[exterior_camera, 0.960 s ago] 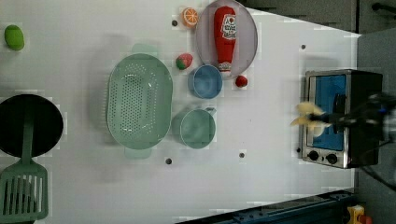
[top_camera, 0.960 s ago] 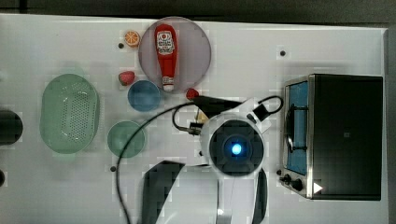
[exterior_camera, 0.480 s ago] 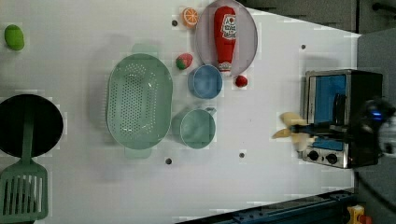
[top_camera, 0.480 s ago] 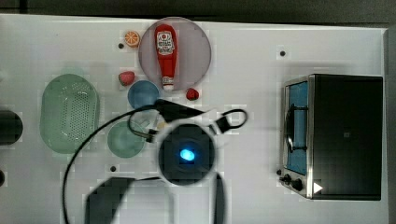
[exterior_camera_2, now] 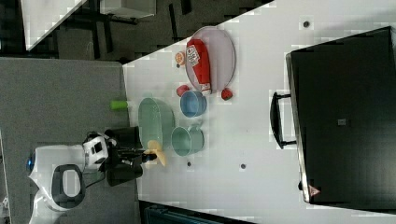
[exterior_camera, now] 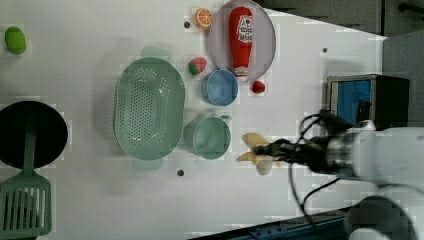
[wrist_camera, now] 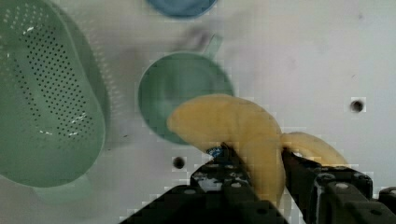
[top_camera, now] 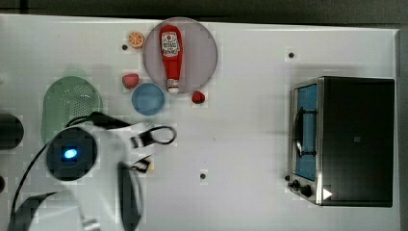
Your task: Pick Banana and place it in mug.
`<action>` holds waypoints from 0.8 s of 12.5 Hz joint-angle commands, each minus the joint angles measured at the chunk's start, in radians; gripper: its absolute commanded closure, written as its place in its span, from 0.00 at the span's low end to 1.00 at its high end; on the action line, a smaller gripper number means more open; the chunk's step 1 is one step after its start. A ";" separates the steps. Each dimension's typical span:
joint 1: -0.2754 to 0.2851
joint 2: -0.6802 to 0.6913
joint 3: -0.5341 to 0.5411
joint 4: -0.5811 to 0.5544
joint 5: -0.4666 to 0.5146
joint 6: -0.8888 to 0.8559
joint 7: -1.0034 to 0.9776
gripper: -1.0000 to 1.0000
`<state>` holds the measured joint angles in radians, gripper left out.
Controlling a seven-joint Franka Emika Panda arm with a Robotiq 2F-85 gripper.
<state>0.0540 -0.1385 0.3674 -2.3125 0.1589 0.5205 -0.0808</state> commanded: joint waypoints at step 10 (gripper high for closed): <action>0.001 0.243 0.078 -0.008 -0.164 0.314 0.385 0.67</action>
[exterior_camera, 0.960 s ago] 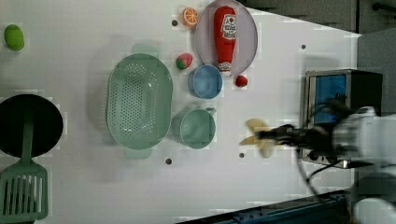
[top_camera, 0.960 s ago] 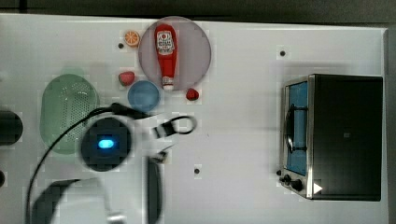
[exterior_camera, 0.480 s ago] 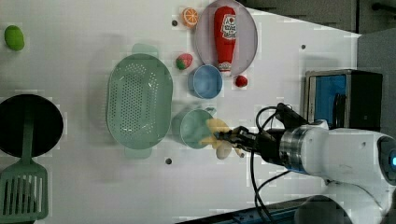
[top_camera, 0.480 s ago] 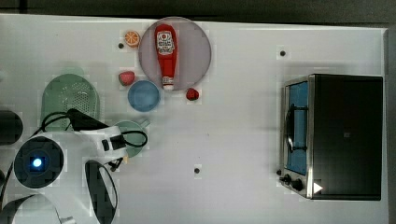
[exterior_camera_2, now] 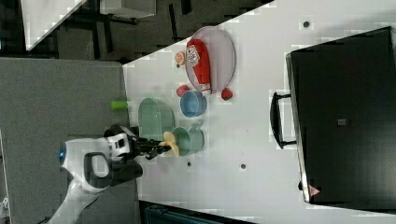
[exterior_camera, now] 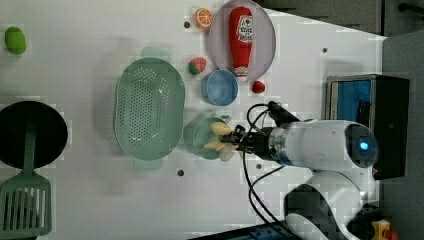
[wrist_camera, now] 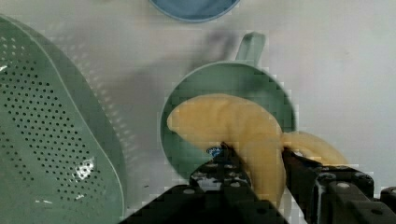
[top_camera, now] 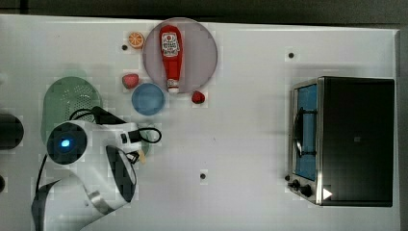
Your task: Pick Banana and place it in mug.
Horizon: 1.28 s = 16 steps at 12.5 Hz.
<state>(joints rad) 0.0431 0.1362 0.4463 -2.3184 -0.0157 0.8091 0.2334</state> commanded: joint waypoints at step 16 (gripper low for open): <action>-0.031 -0.288 -0.279 0.224 0.016 -0.409 0.036 0.00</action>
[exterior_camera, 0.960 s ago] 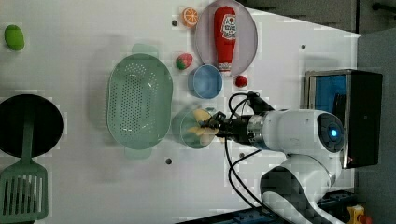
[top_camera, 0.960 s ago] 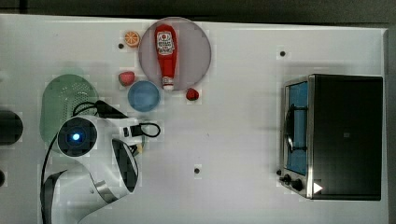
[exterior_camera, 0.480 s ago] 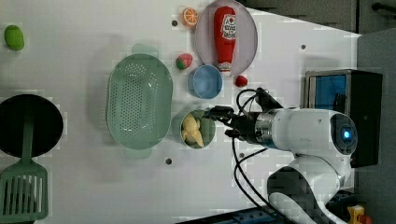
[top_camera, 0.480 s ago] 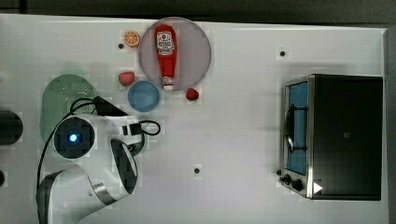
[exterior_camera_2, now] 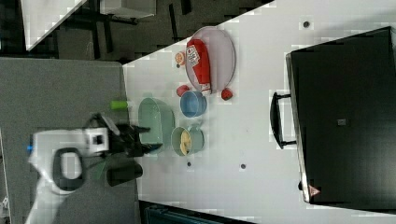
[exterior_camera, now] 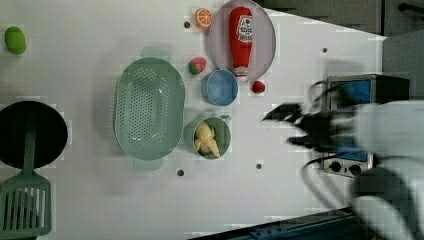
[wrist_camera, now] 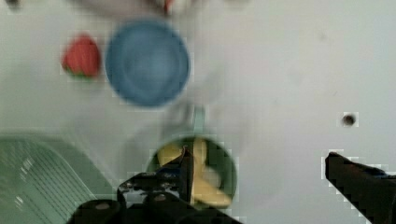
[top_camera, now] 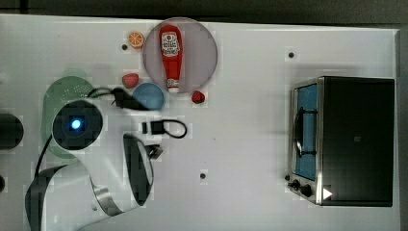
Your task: Pick Banana and place it in mug.
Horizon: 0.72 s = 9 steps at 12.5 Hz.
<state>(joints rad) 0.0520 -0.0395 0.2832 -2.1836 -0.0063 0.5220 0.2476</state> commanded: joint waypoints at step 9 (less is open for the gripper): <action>-0.041 -0.245 -0.360 0.250 -0.004 -0.466 -0.081 0.00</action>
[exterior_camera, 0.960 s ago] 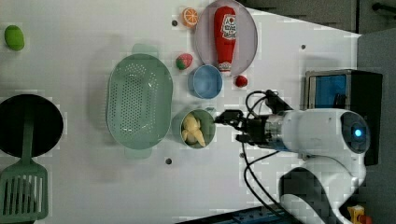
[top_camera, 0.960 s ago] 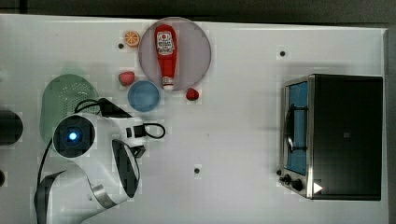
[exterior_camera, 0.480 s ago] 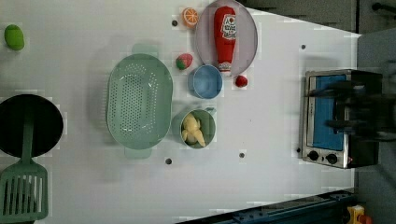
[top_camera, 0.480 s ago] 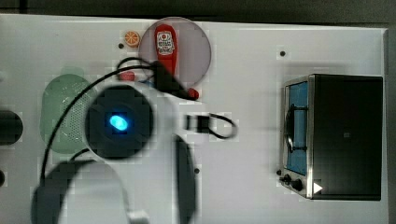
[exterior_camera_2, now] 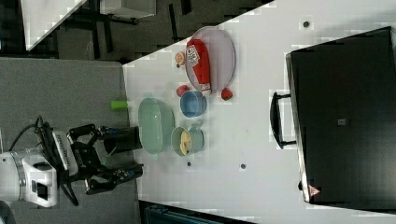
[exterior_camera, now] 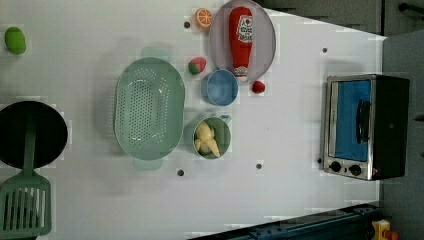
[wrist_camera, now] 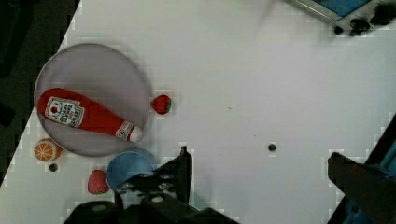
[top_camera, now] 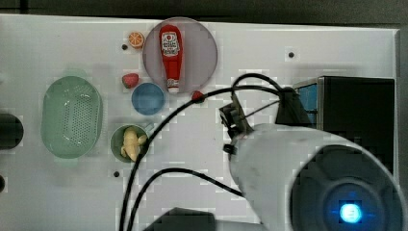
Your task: Pick Banana and place it in mug.
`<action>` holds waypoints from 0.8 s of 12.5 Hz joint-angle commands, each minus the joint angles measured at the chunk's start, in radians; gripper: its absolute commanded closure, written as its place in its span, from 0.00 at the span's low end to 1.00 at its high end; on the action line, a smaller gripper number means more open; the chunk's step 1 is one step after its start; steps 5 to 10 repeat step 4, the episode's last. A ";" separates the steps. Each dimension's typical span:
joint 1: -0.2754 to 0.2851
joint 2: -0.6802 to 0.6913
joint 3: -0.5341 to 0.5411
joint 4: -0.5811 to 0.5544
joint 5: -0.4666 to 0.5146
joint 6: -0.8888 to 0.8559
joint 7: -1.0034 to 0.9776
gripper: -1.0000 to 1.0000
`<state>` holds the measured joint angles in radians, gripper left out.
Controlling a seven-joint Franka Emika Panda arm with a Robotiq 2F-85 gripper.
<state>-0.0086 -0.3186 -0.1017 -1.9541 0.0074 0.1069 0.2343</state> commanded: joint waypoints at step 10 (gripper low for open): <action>0.021 0.058 0.029 0.022 -0.018 -0.034 -0.071 0.00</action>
